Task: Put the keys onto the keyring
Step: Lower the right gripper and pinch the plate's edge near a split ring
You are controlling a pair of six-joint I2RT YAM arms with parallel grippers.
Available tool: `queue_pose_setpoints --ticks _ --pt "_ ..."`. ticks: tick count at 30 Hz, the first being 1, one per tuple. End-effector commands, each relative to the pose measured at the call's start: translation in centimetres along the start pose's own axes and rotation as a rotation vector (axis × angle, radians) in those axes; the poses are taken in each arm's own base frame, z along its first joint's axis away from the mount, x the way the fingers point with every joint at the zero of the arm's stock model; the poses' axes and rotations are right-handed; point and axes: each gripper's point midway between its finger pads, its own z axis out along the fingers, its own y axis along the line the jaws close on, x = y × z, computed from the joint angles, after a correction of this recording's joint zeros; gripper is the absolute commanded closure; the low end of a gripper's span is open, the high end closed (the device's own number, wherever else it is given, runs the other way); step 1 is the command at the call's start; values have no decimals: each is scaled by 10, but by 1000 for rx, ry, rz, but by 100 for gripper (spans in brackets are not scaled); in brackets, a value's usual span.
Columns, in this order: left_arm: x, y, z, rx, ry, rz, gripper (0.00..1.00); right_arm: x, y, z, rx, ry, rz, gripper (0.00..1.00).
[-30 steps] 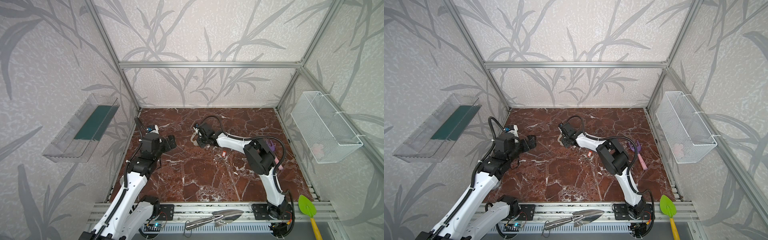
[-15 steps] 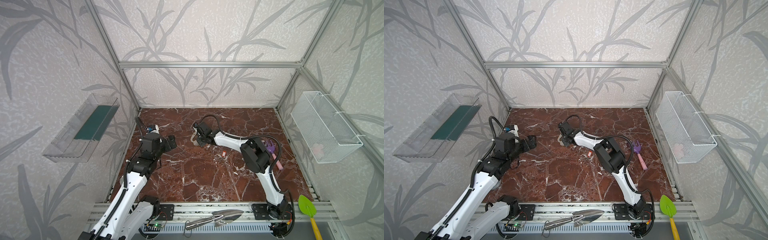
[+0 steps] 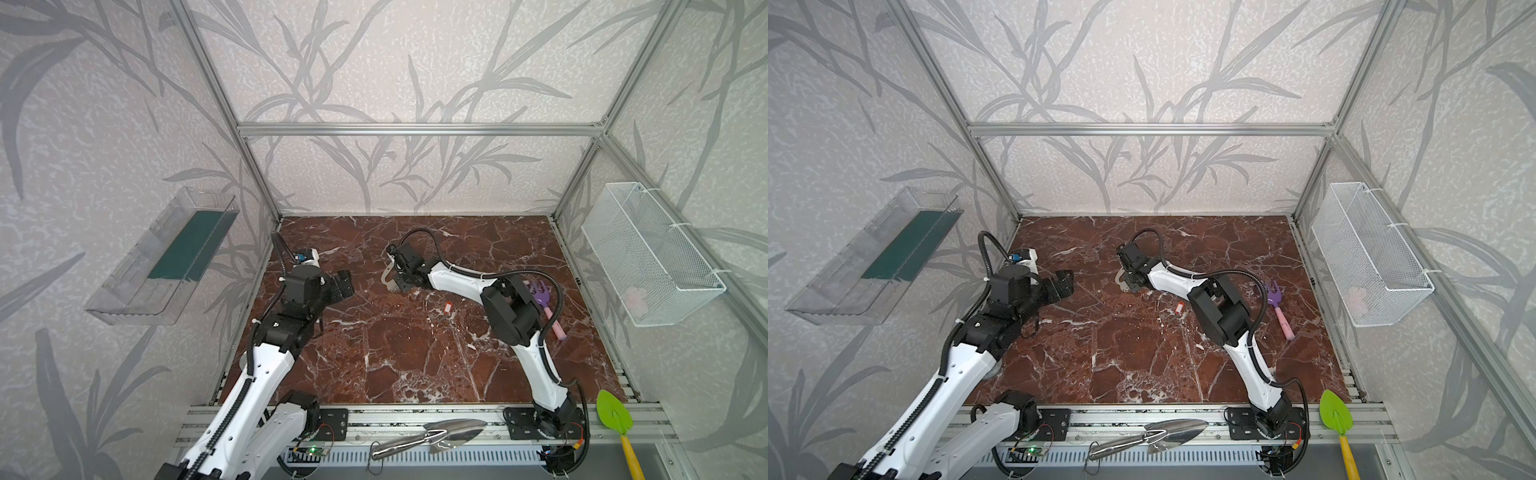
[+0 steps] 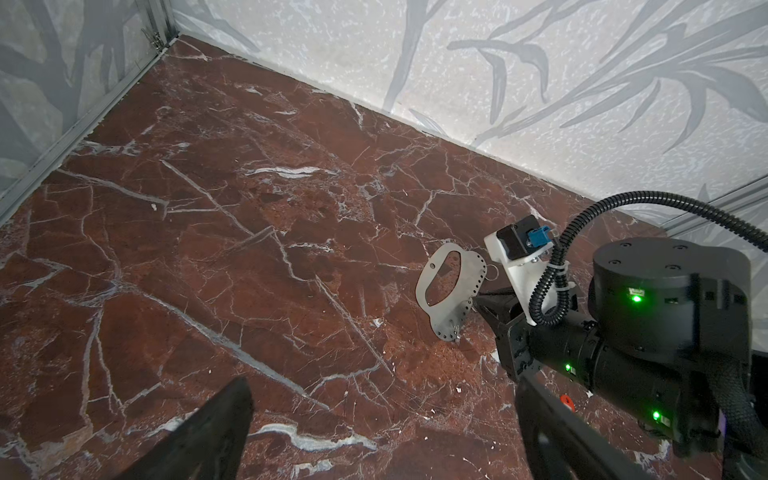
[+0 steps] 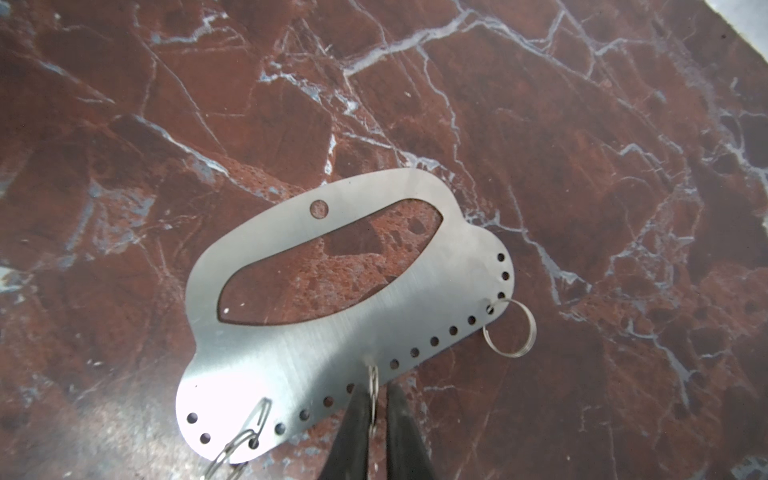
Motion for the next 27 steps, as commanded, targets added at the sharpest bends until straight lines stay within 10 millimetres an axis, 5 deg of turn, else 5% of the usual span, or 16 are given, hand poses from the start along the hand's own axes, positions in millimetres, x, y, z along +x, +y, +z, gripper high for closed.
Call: queue_pose_setpoints --ticks 1,10,18,27 --pt "-8 -1 -5 -11 -18 2 1 -2 -1 3 -19 9 0 88" --pt "-6 -3 -5 -8 -15 5 1 -1 -1 4 -71 3 27 100" --pt "-5 -3 -6 -9 -14 12 2 -4 -4 -4 -105 -40 36 100" --pt "-7 -8 -8 5 -21 15 3 -27 -9 -59 -132 -240 16 100"
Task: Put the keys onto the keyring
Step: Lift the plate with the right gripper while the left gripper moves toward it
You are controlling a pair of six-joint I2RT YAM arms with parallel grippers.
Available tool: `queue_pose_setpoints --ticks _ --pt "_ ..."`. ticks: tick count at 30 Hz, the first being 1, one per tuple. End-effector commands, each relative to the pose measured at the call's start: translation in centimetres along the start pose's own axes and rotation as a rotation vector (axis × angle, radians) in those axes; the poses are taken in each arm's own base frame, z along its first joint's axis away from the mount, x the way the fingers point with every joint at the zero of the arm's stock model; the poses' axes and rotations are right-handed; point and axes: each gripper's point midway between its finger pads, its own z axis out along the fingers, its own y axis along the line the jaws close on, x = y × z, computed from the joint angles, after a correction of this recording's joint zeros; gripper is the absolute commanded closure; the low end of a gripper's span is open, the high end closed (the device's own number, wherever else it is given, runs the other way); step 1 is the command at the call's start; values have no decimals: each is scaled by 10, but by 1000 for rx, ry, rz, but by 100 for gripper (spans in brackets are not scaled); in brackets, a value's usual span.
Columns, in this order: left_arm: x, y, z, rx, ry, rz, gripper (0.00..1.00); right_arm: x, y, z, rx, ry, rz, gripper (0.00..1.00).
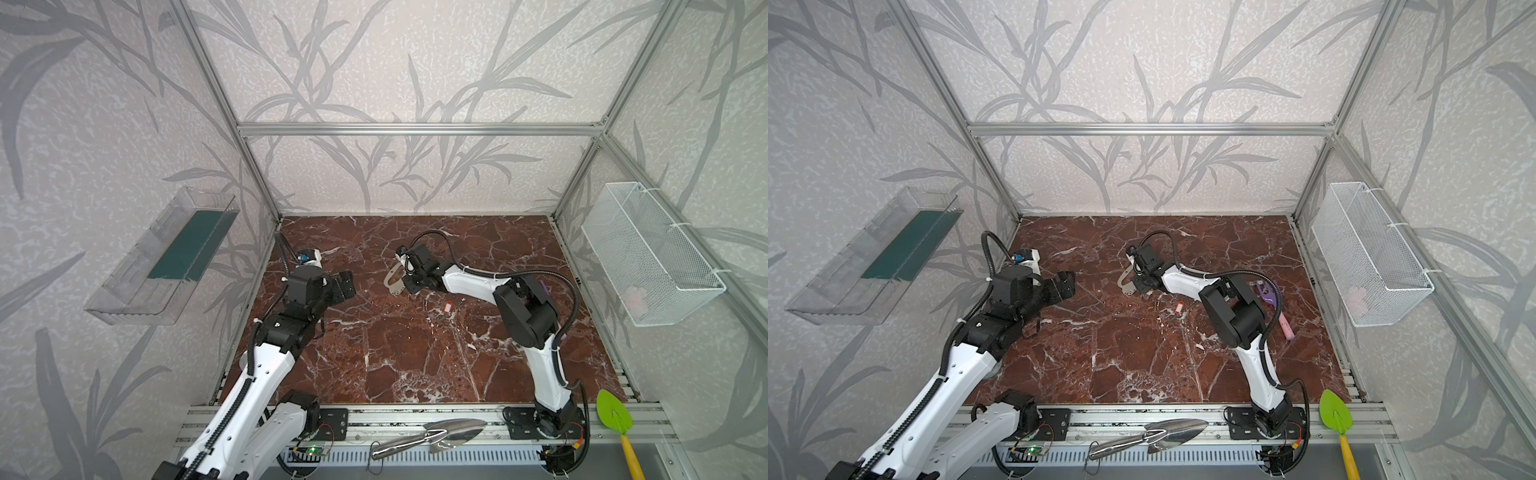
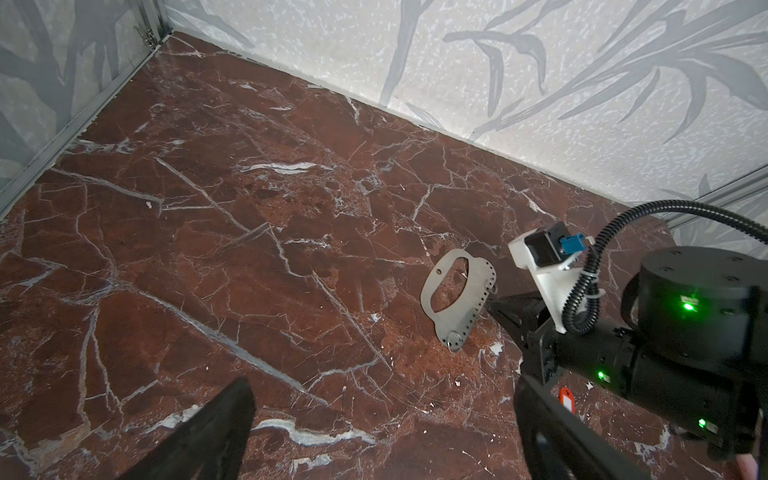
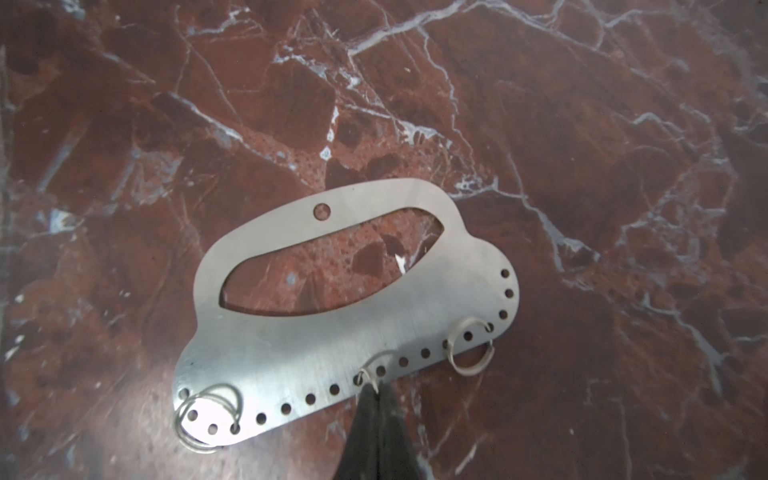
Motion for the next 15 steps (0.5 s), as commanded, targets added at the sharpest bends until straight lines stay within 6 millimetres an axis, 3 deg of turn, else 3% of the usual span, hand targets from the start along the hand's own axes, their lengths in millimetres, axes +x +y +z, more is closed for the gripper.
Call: queue_pose_setpoints --ticks 1,12,15 --pt "-12 -5 -7 5 -33 1 3 -50 0 -43 -20 -197 -12 100" --pt "-21 -29 -21 142 -112 9 3 -81 1 -122 -41 -470 -38 100" --pt "-23 -36 -28 190 -139 15 3 -84 2 -135 -51 -520 -40 100"
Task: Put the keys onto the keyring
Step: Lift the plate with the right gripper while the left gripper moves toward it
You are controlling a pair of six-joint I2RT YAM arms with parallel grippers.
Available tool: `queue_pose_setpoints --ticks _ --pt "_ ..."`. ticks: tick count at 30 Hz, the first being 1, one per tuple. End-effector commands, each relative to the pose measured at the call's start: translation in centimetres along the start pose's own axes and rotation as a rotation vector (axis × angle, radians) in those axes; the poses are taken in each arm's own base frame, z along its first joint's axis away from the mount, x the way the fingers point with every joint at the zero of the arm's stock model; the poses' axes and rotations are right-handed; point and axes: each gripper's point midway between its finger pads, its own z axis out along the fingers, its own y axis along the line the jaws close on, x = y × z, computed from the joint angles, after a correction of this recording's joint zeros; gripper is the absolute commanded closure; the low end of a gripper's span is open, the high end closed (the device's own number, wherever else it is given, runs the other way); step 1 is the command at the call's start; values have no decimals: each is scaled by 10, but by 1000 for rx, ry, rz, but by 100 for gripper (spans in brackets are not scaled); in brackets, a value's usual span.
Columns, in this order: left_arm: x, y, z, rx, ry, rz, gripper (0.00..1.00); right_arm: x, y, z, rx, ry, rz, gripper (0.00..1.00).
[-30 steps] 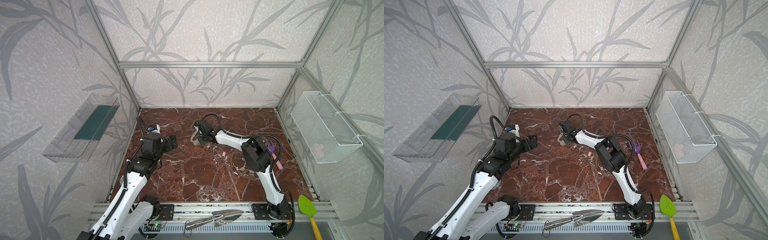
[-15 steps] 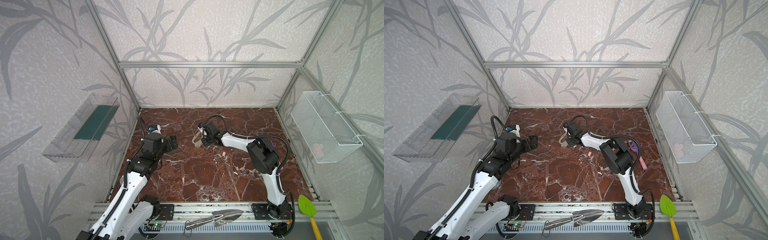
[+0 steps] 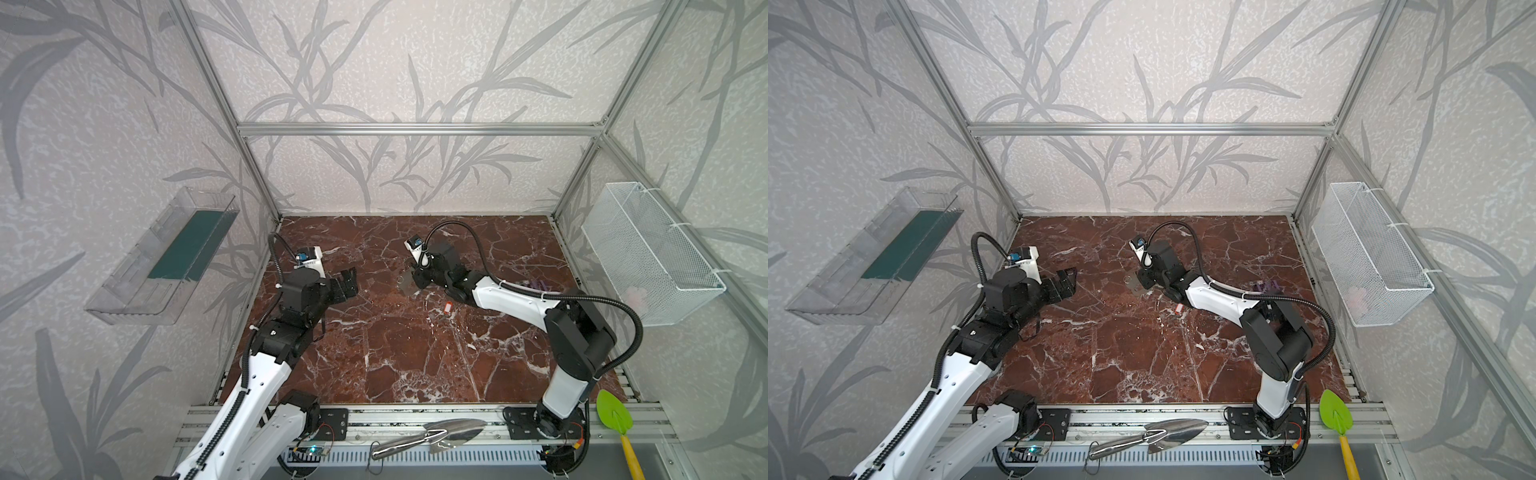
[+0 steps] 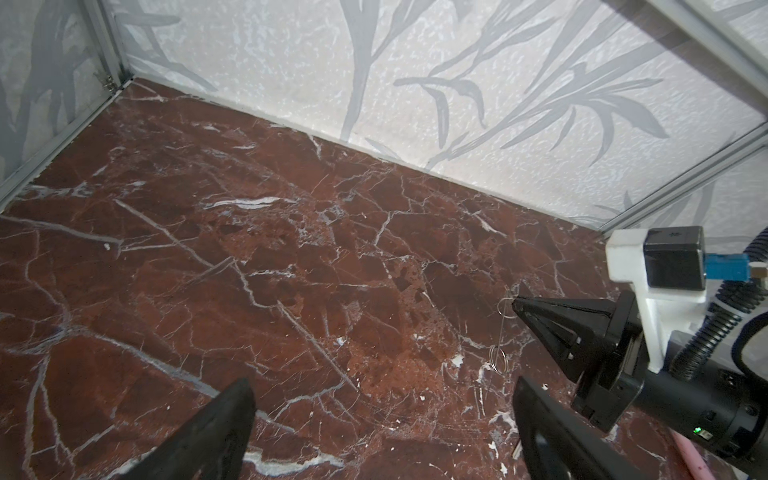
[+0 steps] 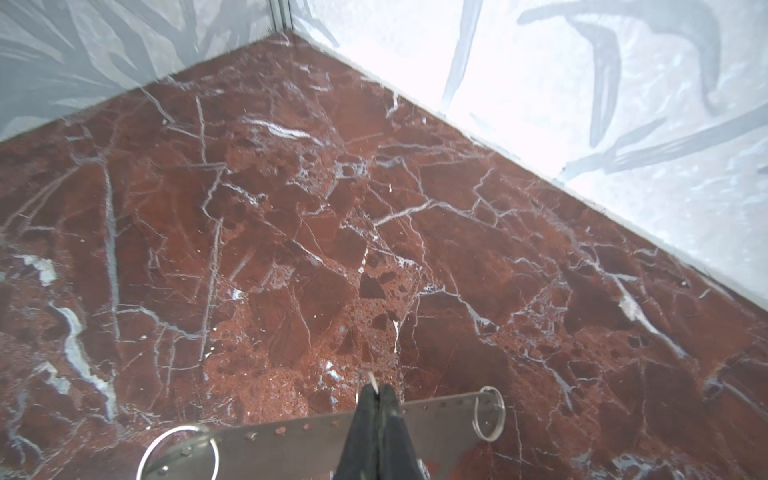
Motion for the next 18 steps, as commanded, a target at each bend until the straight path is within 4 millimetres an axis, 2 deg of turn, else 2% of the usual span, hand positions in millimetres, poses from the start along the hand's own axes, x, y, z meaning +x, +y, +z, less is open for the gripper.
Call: queue_pose_setpoints --ticks 1,6,10,18 --pt "-6 -14 -7 79 -45 7 3 -45 2 -26 -19 -172 -11 100" --pt "-9 -37 -18 234 -97 12 3 -65 10 -52 -71 -284 -1 100" --pt "-10 -47 -25 302 -133 11 3 -79 23 -72 -151 -381 12 100" --pt "-8 -67 -16 376 -106 18 3 -105 50 -108 -342 -553 46 100"
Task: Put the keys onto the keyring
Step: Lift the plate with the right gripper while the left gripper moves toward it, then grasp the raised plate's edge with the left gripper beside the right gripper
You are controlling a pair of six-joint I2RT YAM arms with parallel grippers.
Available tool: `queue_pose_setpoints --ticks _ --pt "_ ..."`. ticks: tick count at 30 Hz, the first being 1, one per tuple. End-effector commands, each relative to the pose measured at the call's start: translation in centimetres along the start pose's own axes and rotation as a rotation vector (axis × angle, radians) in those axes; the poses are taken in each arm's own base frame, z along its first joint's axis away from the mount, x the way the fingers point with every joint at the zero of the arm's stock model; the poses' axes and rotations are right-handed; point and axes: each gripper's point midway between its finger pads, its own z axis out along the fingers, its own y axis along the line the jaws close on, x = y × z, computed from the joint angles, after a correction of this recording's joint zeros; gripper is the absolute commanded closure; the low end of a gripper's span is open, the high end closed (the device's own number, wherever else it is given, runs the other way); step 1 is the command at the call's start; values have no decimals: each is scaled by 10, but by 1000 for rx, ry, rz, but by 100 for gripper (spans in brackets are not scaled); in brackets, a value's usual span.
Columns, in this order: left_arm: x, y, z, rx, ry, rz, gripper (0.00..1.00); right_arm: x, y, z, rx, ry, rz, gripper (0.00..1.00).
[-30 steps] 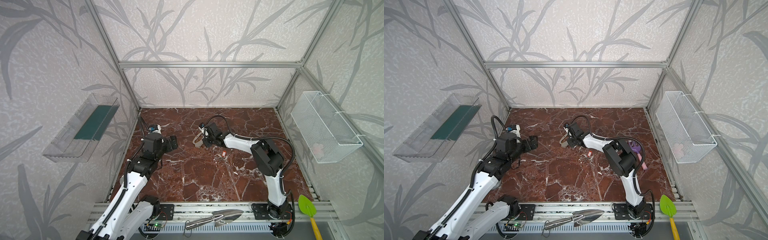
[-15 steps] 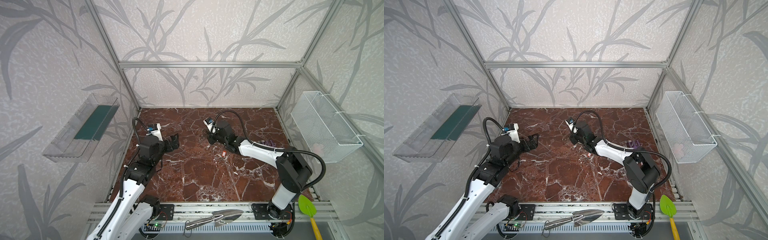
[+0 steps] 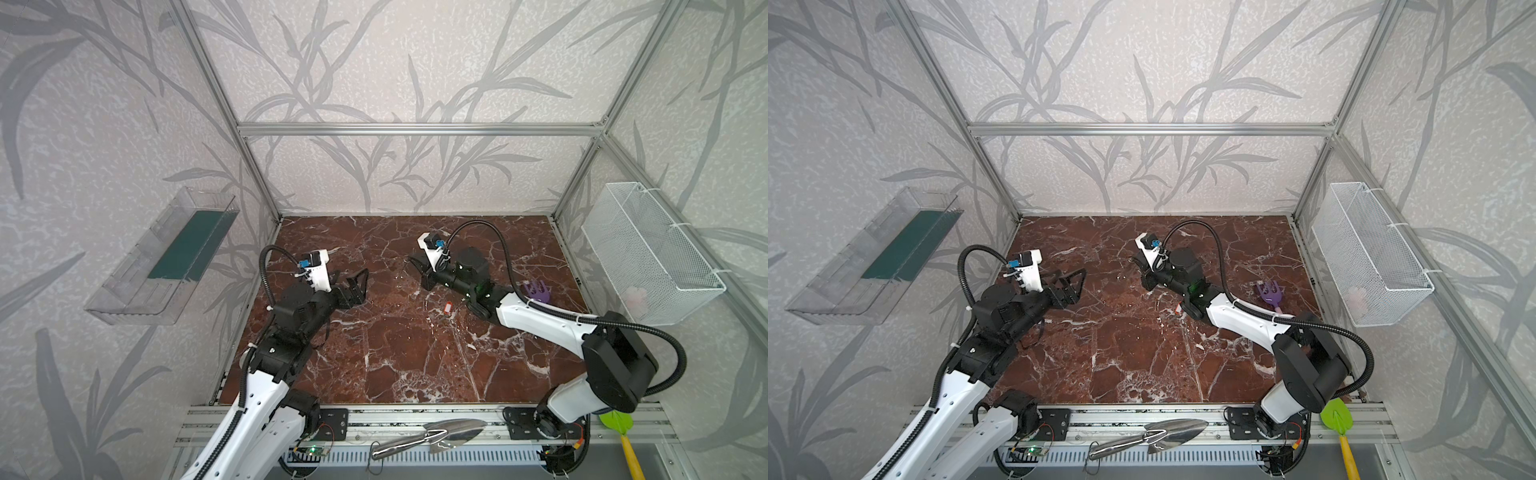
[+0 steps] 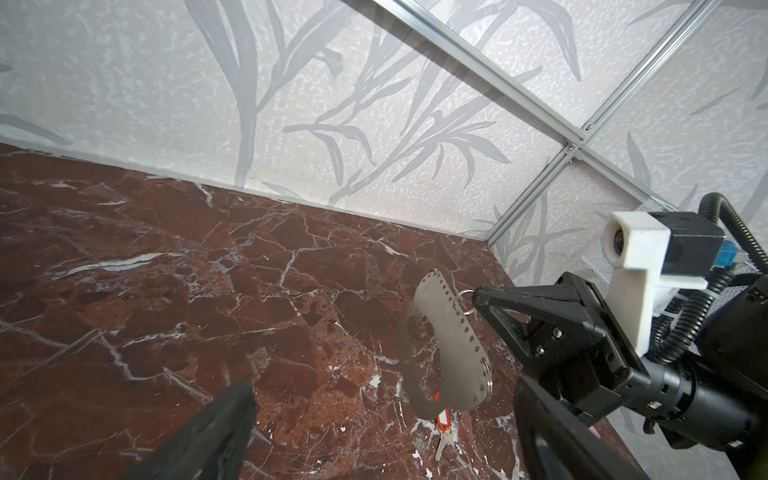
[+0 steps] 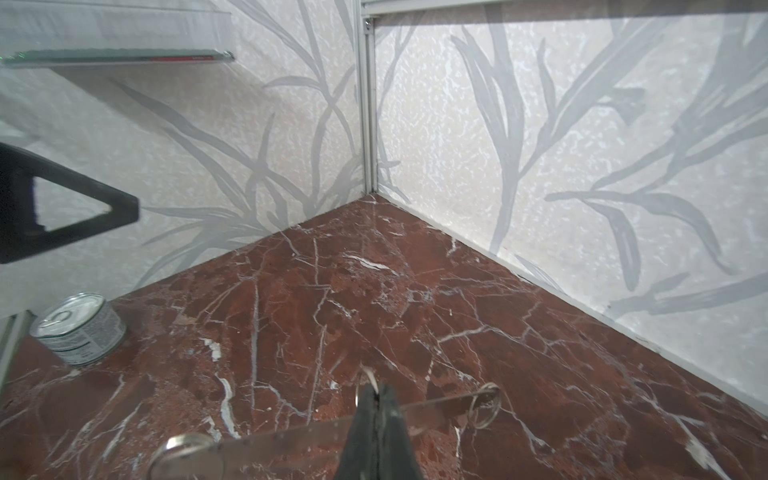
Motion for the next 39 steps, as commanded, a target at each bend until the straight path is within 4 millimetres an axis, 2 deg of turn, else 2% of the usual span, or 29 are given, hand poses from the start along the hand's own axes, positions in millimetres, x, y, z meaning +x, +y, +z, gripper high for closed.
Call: queue_pose_setpoints --ticks 1,4,14,23,27,33,39 --pt "-4 -17 7 71 -6 2 3 -50 21 -15 -108 -191 5 100" --pt "-1 -26 14 94 13 25 3 -61 28 -22 -140 -252 0 100" --pt "-2 -58 28 208 -42 69 16 -81 47 -38 -266 -358 40 100" --pt "-17 -76 17 279 -70 122 24 -91 56 -52 -389 -392 58 100" --pt "-18 -98 11 379 -26 154 34 -95 58 -59 -462 -400 62 100" --pt "-20 -130 -4 548 16 223 36 -93 63 -61 -550 -375 44 100" --pt "-14 -133 1 561 76 291 44 -96 65 -65 -628 -372 57 100"
